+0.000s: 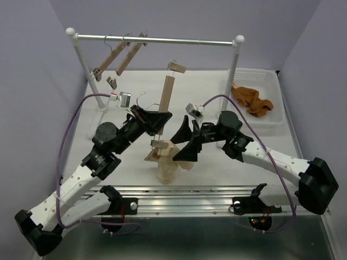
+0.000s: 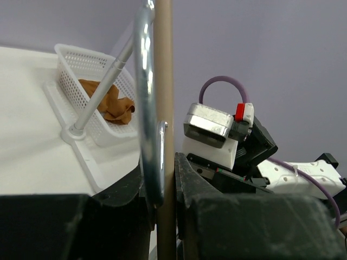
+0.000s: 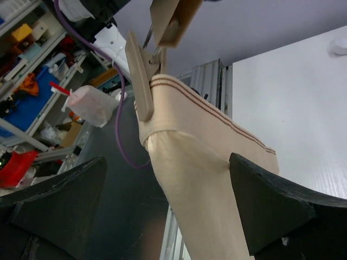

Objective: Remove the underwear clipped to the hanger

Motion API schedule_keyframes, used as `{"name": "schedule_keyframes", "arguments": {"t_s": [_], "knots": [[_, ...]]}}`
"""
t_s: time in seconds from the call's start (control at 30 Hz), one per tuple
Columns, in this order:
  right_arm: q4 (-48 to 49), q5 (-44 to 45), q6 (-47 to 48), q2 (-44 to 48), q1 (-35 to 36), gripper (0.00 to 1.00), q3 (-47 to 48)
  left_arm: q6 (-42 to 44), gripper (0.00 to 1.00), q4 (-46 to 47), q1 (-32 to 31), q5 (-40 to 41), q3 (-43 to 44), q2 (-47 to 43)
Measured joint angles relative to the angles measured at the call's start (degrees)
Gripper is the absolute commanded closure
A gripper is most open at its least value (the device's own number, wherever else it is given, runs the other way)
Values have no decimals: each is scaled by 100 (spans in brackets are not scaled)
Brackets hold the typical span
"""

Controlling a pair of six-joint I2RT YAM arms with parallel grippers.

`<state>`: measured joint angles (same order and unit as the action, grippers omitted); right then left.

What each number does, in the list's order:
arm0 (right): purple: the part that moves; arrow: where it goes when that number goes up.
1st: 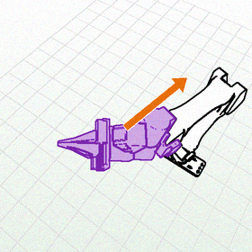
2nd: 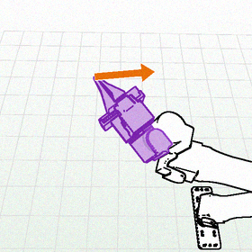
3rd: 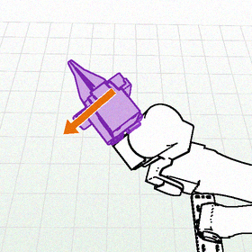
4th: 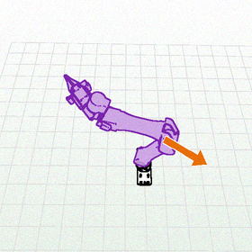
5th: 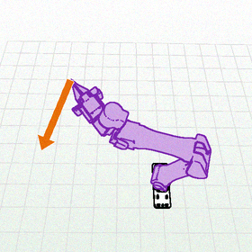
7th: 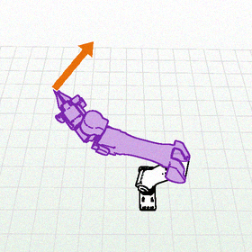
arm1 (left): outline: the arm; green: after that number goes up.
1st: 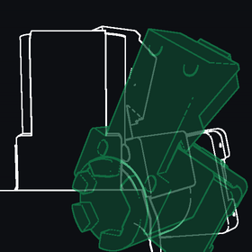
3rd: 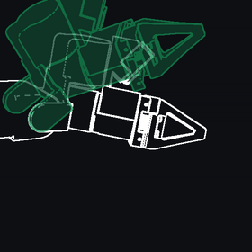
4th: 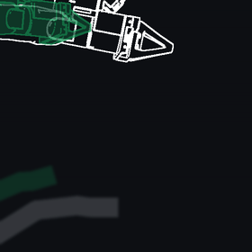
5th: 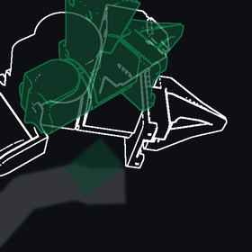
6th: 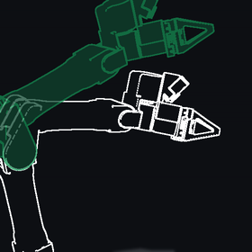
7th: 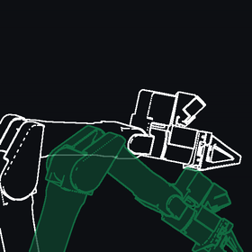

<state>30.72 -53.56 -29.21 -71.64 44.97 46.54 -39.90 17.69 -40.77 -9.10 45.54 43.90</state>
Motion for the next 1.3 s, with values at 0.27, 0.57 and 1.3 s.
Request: {"name": "schedule_keyframes", "arguments": {"t_s": [0.27, 0.57, 1.3], "knots": [[1141, 208, -911, -302, 2, 25, -52, -162, 100, 144, 0, 24, -289, -136], [1318, 7, -981, -463, 98, 22, -52, -352, 100, 479, 0, 170, -472, -400], [-249, 597, -393, 9, 275, 99, 188, -975, 89, 1134, 0, 466, -975, -293]]}}
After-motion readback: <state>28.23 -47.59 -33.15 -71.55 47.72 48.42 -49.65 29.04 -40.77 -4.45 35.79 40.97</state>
